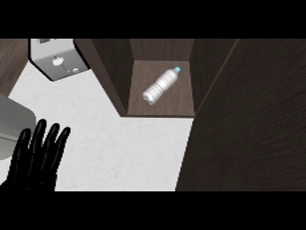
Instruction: Pick up the bottled water, place it into the cabinet and close the cabinet
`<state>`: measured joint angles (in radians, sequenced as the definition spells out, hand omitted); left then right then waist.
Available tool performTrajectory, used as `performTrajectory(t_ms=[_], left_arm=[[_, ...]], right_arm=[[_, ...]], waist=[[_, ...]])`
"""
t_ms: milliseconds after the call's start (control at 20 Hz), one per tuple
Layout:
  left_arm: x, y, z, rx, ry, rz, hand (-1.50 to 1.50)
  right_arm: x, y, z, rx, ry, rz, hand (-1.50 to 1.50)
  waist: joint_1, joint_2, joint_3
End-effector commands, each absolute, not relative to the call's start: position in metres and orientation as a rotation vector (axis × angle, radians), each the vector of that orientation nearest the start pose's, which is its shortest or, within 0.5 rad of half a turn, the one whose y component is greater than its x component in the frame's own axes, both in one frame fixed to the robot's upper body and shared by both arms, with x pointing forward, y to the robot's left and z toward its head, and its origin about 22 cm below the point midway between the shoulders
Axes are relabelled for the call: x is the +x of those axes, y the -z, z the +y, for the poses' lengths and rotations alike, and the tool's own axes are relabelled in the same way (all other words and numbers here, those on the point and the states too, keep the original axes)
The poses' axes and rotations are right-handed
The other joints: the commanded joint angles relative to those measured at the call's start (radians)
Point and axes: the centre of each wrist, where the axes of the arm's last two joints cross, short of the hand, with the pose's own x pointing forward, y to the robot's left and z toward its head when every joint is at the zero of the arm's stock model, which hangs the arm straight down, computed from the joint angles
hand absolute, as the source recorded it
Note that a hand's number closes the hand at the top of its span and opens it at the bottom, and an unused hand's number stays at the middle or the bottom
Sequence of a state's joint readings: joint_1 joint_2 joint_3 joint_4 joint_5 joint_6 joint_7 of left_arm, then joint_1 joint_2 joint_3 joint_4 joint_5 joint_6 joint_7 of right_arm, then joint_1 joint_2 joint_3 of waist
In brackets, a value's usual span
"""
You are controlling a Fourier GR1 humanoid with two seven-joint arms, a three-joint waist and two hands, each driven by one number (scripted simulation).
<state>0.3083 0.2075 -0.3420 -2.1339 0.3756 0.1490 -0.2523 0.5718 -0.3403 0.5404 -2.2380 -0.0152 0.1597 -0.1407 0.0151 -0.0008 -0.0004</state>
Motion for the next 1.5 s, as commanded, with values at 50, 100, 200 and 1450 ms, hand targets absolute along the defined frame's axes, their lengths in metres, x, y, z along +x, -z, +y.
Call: performTrajectory(t_ms=[50,100,200,1450], left_arm=[[0.134,-0.093,0.24,-0.34,-0.181,-1.996,-1.5],[0.12,-0.088,0.242,-0.323,-0.182,-1.981,-1.5],[0.111,-0.092,0.241,-0.329,-0.195,-1.974,-1.5],[0.068,-0.097,0.332,-0.375,-0.206,-1.986,-1.5]], right_arm=[[0.078,-0.097,-0.172,0.604,-0.572,-1.675,1.5],[0.072,-0.096,-0.166,0.604,-0.566,-1.695,1.5],[0.075,-0.091,-0.153,0.622,-0.599,-1.701,1.5],[0.167,-0.131,-0.091,0.64,-0.498,-1.64,1.5]], waist=[[0.004,-0.003,-0.002],[0.006,-0.007,-0.002],[0.011,-0.006,-0.001],[0.049,0.002,-0.002]])
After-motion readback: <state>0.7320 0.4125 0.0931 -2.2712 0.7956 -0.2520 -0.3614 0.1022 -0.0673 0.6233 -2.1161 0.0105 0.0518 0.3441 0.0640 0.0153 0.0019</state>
